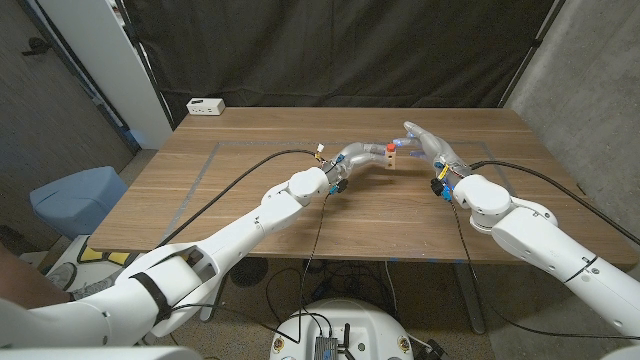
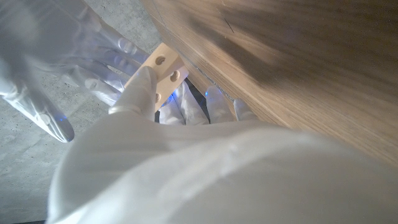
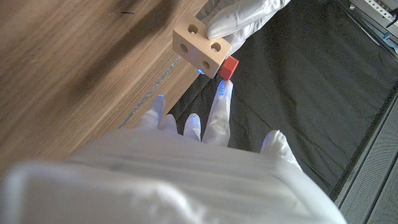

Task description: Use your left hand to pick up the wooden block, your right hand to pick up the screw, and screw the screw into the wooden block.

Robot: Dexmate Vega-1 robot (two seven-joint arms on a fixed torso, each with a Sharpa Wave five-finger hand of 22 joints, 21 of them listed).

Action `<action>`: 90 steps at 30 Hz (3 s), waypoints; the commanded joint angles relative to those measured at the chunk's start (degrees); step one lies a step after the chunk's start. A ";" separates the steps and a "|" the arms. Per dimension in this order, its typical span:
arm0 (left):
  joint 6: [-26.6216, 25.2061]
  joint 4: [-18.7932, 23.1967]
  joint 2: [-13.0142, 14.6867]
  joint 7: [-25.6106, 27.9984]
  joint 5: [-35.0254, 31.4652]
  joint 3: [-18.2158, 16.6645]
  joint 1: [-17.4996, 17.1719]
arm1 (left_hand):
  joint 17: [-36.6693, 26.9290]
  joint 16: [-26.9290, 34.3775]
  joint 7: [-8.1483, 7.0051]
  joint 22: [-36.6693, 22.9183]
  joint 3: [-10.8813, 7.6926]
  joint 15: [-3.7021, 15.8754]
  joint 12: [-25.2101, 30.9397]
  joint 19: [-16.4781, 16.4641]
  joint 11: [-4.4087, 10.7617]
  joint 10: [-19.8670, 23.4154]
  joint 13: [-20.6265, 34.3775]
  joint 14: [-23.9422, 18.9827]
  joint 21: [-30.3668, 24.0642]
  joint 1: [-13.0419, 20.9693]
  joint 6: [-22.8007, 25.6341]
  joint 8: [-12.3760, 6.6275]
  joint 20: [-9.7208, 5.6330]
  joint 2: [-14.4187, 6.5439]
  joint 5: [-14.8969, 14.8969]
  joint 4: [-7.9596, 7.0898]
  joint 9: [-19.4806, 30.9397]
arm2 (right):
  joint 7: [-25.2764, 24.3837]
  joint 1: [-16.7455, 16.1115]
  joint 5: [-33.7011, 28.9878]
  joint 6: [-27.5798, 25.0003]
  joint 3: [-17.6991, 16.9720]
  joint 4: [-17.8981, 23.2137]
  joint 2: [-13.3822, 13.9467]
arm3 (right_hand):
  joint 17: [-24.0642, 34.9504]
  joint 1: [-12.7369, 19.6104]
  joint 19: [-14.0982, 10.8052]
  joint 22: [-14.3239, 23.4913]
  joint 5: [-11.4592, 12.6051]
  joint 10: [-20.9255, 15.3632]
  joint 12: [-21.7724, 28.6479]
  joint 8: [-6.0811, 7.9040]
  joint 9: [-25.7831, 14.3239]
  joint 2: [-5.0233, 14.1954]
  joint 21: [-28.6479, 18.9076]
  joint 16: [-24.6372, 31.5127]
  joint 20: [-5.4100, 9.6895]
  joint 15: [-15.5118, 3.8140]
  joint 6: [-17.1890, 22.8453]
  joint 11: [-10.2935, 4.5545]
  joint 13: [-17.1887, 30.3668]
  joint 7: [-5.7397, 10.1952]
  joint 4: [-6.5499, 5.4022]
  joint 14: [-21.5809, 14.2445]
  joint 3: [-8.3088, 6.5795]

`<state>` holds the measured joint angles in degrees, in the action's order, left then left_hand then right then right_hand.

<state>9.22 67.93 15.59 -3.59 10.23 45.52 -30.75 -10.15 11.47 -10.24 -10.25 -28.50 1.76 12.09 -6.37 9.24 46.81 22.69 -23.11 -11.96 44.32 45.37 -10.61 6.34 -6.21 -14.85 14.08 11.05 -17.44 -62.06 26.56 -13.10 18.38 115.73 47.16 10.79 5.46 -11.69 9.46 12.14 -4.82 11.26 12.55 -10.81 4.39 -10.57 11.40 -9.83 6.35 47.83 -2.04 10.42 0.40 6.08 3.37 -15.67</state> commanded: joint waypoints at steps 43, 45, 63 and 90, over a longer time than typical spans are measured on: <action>-0.23 0.20 0.15 0.17 -0.15 -0.09 -0.03 | -0.03 0.21 4.21 -0.33 -4.23 0.14 0.22 -0.60 0.09 0.51 0.11 -0.58 -0.15 -2.66 4.87 -0.54 -0.13 -2.53 -0.21 -4.76 0.33 | -2.20 -3.42 0.33 0.26 -2.30 1.98 0.26 | -0.01 0.45 -1.72 0.16 0.35 -3.97 0.55 0.95 -0.20 -0.23 -0.39 0.63 0.31 -0.55 5.36 0.14 0.04 -0.83 0.28 -2.68 -0.80; -0.19 0.26 0.22 0.24 -0.24 -0.10 -0.04 | -0.03 0.21 4.14 -0.33 -4.17 0.16 0.21 -0.60 0.12 0.50 0.09 -0.60 -0.14 -2.68 4.89 -0.55 -0.19 -2.46 -0.20 -4.74 0.33 | -2.13 -3.28 0.25 0.36 -2.22 1.83 0.19 | -0.01 0.47 -1.76 0.16 0.34 -3.76 0.39 0.65 -0.20 -0.24 -0.37 0.58 0.28 -0.55 4.86 0.22 0.04 -0.64 0.29 -2.68 -0.82; 0.25 -0.21 0.10 -0.07 -0.32 -0.01 0.25 | -0.07 0.23 4.00 -0.32 -3.62 0.25 0.19 -0.63 0.23 0.58 -0.04 -0.59 -0.13 -2.93 4.85 -0.59 -0.29 -1.99 -0.05 -4.76 0.32 | 0.13 -0.88 -0.07 2.04 -1.13 -0.87 -0.49 | 0.08 0.30 -1.78 0.16 0.25 -0.54 -0.83 -2.17 -0.31 -0.63 -0.19 -0.03 0.49 -0.08 -2.04 0.66 0.10 0.90 0.34 -1.78 -0.75; 0.74 -1.41 -0.50 -0.57 -0.54 0.26 1.06 | -0.09 0.25 3.96 -0.31 -3.02 0.32 0.19 -0.69 0.30 0.51 -0.04 -0.60 -0.12 -3.07 4.79 -0.63 -0.27 -1.64 0.17 -4.73 0.30 | 5.52 2.45 1.58 4.16 0.57 -4.88 -0.58 | 0.23 -0.32 0.47 0.20 0.24 4.95 -1.25 -2.74 -0.45 -0.95 0.30 -0.78 0.18 0.09 -10.79 -0.75 0.14 2.91 0.14 1.76 -0.55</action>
<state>9.75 67.08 15.42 -4.01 9.79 45.67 -30.06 -10.15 11.46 -10.24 -10.25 -27.77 1.96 11.93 -6.68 9.44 47.25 22.54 -23.31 -11.96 43.69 45.37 -10.61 6.04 -5.58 -14.32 13.35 11.06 -14.41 -61.16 27.45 -9.88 18.04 112.63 46.63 10.81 5.28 -11.65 9.45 12.14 -0.46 10.35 9.82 -11.08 3.77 -10.36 10.96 -9.62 6.24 37.68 -2.68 10.42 3.33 6.56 4.74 -16.15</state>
